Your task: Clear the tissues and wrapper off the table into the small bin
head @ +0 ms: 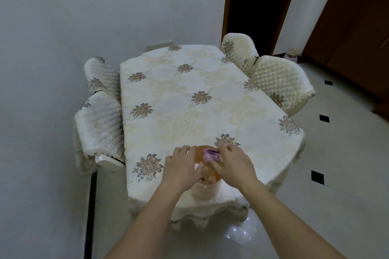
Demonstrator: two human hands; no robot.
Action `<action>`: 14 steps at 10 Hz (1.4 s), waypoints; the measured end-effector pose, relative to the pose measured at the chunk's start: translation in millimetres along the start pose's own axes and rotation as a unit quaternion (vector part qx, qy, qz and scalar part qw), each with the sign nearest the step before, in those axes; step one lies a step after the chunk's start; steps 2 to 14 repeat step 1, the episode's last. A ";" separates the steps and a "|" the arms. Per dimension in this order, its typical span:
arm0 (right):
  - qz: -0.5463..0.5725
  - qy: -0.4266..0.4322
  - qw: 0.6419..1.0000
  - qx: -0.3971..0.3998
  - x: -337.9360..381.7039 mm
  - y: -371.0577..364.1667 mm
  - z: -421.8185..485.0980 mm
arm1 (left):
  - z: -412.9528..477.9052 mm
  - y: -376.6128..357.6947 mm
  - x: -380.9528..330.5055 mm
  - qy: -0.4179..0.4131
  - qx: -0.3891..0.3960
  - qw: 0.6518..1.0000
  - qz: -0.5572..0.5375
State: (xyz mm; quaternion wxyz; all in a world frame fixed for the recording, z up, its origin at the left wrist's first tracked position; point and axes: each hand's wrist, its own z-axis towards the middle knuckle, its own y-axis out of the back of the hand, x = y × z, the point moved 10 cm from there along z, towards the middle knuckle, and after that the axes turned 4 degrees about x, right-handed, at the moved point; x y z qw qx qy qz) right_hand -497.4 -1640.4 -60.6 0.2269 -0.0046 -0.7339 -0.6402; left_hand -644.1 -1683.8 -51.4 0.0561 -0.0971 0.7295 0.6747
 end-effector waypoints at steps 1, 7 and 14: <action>-0.089 0.019 0.996 -0.025 0.0 -2.5 -2.9 | -3.2 2.4 3.6 -0.005 -0.032 0.999 0.015; -0.089 0.019 0.996 -0.025 0.0 -2.5 -2.9 | -3.2 2.4 3.6 -0.005 -0.032 0.999 0.015; -0.089 0.019 0.996 -0.025 0.0 -2.5 -2.9 | -3.2 2.4 3.6 -0.005 -0.032 0.999 0.015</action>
